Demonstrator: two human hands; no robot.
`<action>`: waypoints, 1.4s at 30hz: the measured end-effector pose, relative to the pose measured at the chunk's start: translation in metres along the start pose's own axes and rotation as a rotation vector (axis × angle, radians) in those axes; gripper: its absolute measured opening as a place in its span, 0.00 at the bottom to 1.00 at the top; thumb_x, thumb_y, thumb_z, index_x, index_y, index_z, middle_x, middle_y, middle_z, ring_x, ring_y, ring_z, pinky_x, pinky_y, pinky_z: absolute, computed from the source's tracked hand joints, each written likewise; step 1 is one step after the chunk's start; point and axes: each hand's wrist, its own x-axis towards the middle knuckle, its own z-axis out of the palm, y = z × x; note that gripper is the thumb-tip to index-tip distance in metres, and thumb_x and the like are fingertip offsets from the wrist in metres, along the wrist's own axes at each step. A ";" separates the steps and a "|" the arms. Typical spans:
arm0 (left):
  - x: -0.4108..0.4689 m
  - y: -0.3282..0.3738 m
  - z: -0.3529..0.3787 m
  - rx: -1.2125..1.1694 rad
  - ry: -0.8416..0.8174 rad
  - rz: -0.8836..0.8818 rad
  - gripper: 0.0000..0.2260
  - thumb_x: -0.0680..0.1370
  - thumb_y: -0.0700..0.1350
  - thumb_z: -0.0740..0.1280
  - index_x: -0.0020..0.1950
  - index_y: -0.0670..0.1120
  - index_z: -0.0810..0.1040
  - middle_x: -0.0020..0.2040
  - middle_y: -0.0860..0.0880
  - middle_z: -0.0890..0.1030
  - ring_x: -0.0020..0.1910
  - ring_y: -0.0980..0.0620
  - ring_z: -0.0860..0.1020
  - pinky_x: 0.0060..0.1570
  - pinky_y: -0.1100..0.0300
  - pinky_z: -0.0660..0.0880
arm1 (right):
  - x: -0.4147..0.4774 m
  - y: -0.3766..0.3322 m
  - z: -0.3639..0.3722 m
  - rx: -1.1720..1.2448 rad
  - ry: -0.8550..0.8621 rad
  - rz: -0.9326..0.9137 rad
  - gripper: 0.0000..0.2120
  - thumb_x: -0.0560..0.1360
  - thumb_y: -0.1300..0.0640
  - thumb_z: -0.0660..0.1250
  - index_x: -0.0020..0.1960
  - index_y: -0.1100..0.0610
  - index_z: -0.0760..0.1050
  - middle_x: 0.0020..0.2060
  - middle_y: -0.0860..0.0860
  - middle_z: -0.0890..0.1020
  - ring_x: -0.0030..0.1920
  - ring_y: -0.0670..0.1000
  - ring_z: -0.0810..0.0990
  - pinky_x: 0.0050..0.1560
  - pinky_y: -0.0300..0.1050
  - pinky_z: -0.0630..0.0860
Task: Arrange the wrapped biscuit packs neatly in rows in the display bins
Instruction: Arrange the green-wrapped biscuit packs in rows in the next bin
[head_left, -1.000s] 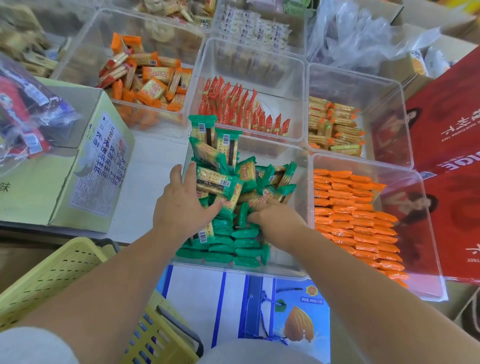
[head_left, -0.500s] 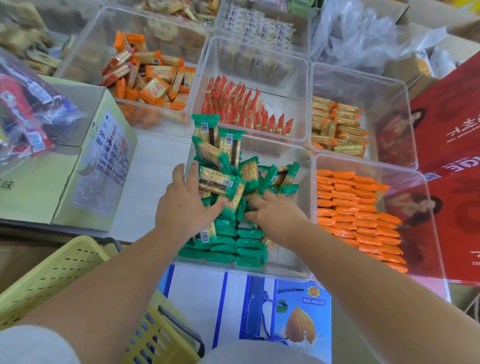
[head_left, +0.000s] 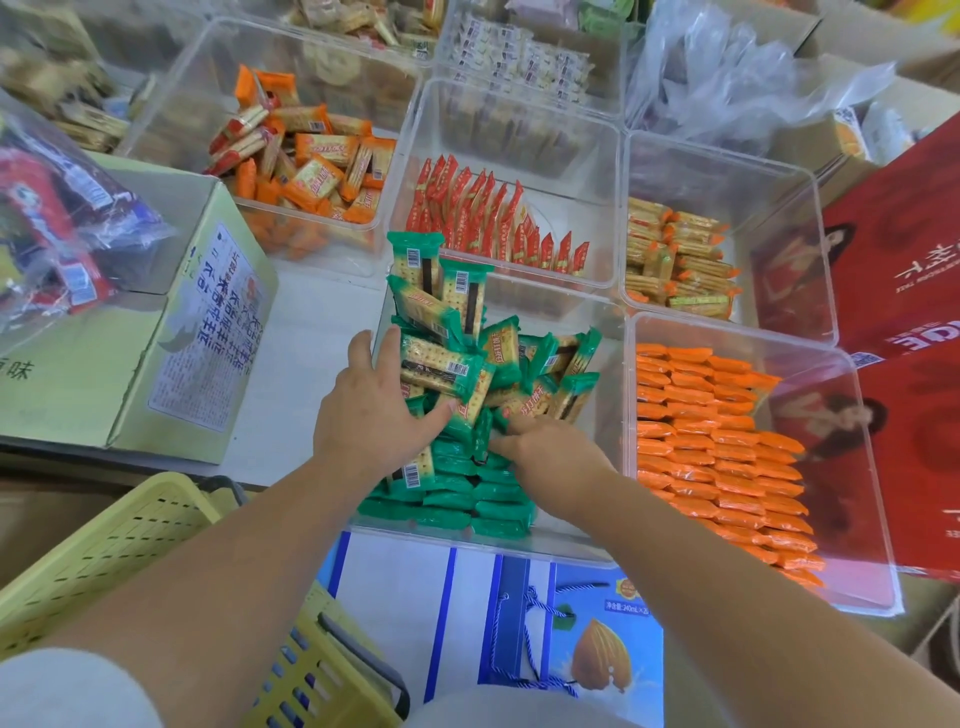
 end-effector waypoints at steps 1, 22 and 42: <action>0.000 0.000 0.000 0.003 -0.002 -0.001 0.47 0.71 0.75 0.60 0.81 0.50 0.50 0.79 0.44 0.55 0.68 0.41 0.72 0.56 0.47 0.77 | 0.002 0.004 -0.001 0.017 -0.022 -0.008 0.22 0.80 0.62 0.63 0.72 0.48 0.72 0.56 0.52 0.77 0.54 0.56 0.76 0.55 0.53 0.77; 0.002 -0.003 0.003 0.001 -0.002 0.007 0.47 0.71 0.75 0.59 0.80 0.50 0.50 0.78 0.44 0.55 0.67 0.40 0.72 0.54 0.46 0.77 | -0.025 0.018 0.008 0.162 -0.166 0.320 0.14 0.75 0.66 0.65 0.57 0.56 0.80 0.52 0.53 0.82 0.50 0.54 0.81 0.50 0.50 0.82; -0.001 0.001 -0.003 -0.020 -0.004 -0.004 0.41 0.75 0.72 0.55 0.80 0.49 0.52 0.78 0.43 0.56 0.68 0.38 0.71 0.56 0.44 0.76 | -0.062 0.012 -0.001 0.265 -0.371 0.208 0.18 0.78 0.62 0.62 0.67 0.51 0.73 0.58 0.56 0.79 0.51 0.56 0.77 0.46 0.48 0.76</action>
